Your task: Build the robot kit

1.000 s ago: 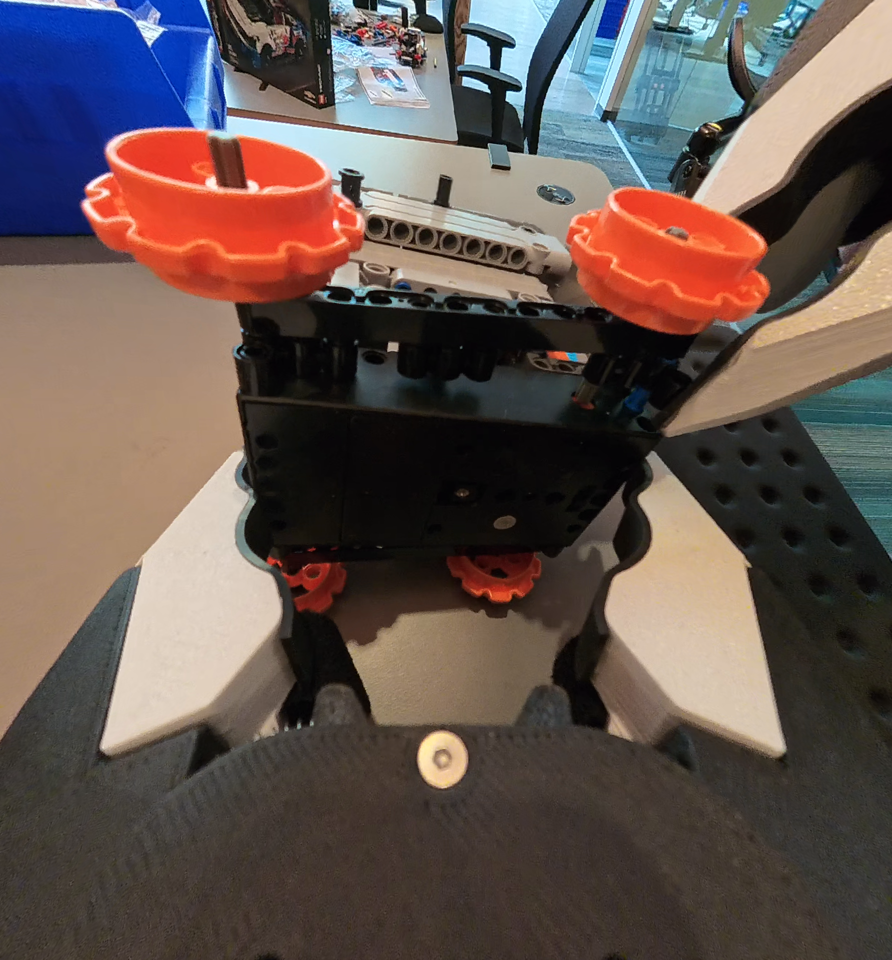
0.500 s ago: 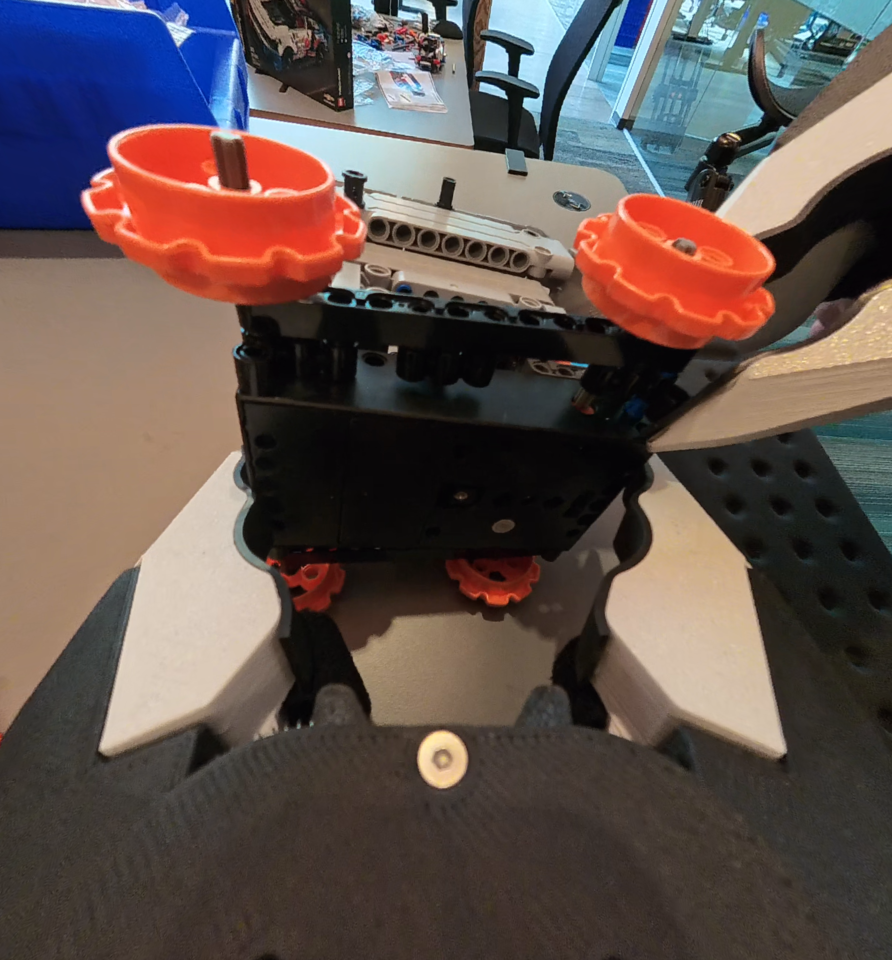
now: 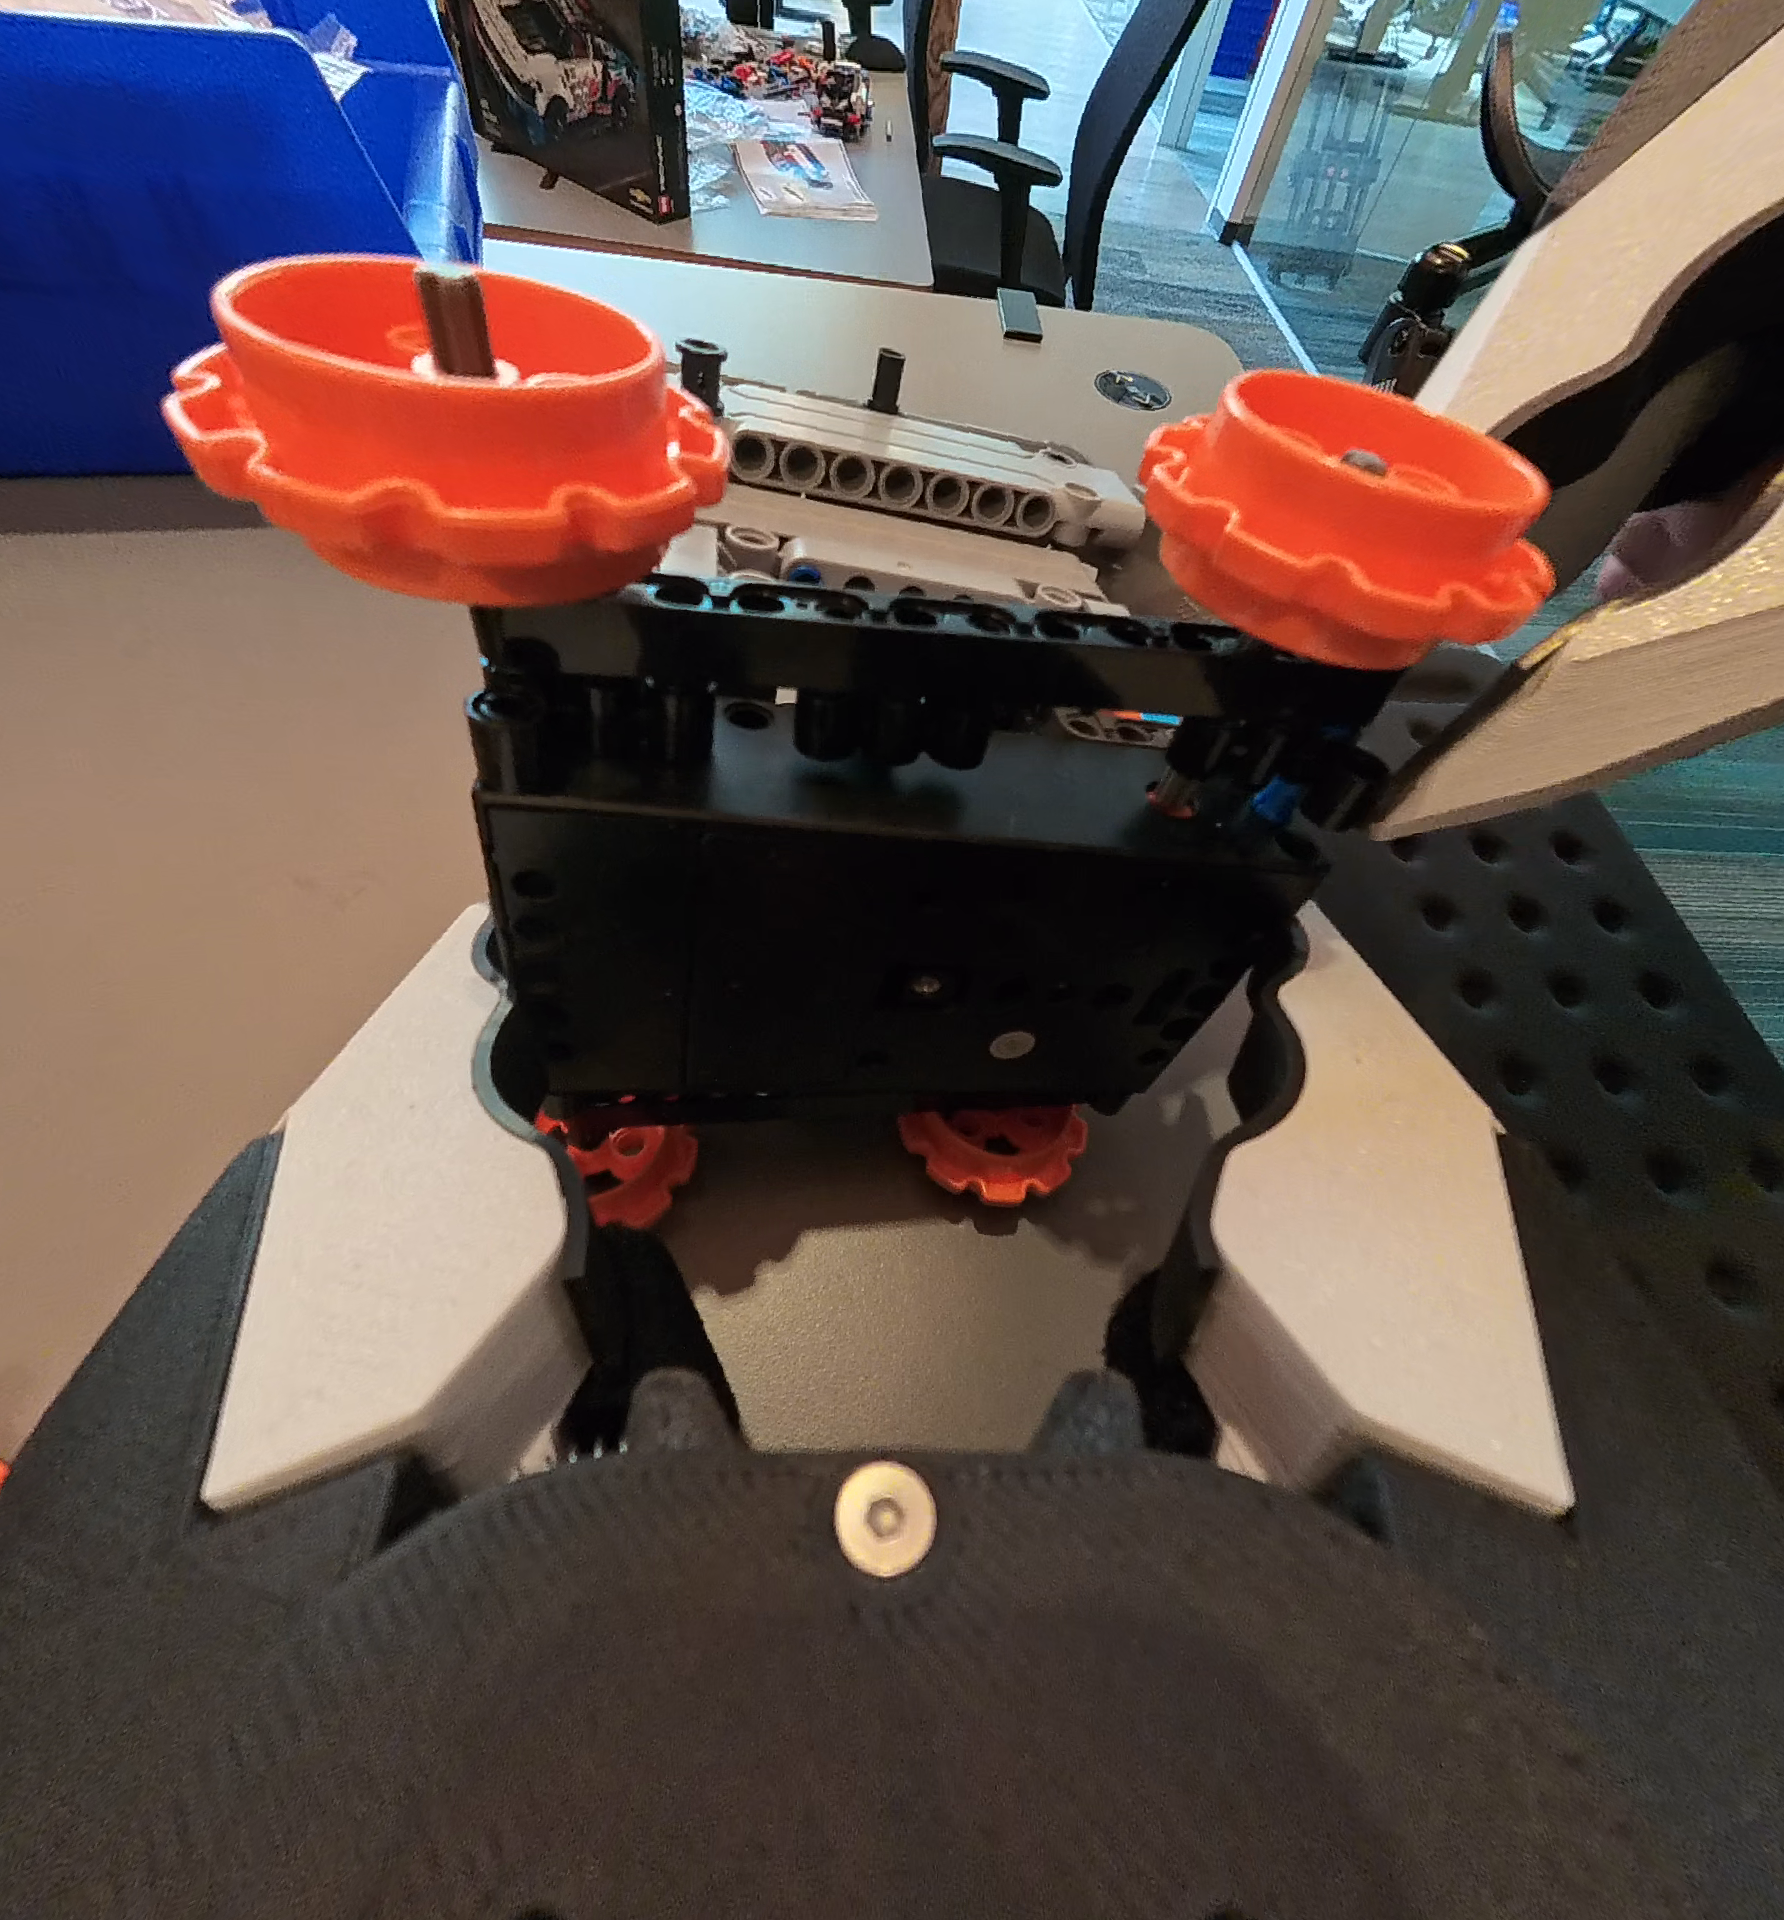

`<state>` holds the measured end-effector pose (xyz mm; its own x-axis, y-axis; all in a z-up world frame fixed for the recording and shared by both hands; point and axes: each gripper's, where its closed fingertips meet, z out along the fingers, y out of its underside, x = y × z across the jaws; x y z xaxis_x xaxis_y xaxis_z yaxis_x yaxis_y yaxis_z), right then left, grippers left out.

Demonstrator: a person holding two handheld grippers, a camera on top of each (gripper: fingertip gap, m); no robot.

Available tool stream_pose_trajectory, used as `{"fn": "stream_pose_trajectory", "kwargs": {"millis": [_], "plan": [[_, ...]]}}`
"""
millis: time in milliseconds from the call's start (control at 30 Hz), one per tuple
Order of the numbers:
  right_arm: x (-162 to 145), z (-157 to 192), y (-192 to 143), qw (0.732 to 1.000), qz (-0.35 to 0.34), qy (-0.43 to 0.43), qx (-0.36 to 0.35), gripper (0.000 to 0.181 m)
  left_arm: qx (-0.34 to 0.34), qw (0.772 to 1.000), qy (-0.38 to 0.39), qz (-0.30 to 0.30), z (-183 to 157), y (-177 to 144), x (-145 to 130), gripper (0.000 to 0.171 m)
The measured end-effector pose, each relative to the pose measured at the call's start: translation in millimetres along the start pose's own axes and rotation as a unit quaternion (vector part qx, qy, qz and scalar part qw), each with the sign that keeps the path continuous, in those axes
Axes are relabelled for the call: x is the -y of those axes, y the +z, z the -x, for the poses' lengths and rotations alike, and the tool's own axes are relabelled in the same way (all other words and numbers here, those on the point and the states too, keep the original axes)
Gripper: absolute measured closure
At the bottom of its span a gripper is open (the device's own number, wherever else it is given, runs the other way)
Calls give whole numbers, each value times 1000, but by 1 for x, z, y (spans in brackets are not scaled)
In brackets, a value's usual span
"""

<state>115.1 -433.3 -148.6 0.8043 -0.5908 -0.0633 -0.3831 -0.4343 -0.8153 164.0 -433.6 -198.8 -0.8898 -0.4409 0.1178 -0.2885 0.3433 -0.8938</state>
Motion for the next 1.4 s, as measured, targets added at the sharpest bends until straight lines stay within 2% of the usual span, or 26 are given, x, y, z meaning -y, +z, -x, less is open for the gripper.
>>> {"fn": "stream_pose_trajectory", "kwargs": {"millis": [67, 333, 500, 667, 767, 833, 933, 1167, 1400], "plan": [[-1, -2, 0, 1000, 10, -21, 5, 171, -1, 1000, -2, 0, 0, 0, 0, 36], [-2, -2, 2, 994, 53, -90, -36, 171, 0, 1000, -4, -1, 0, -1, 0, 36], [-5, -6, 3, 973, 109, -182, -93, 171, 2, 1000, -9, -2, 0, 0, 1, 36], [-3, -9, 6, 964, 114, -212, -116, 174, 2, 1000, -10, -1, 4, -1, 1, 36], [1, -5, 8, 983, 80, -154, -55, 170, -12, 1000, -5, 5, 6, -4, 0, 36], [7, -3, 8, 984, 69, -161, -33, 170, -36, 999, -16, 6, 5, -6, 2, 36], [19, -3, 8, 991, 44, -125, 29, 171, -82, 995, -49, 9, 6, -11, 7, 36], [33, -10, 9, 971, 73, -206, 91, 174, -147, 984, -98, 27, 7, -15, 14, 36], [42, -12, 15, 963, 83, -235, 106, 173, -163, 978, -125, 28, 12, -17, 17, 37]]}}
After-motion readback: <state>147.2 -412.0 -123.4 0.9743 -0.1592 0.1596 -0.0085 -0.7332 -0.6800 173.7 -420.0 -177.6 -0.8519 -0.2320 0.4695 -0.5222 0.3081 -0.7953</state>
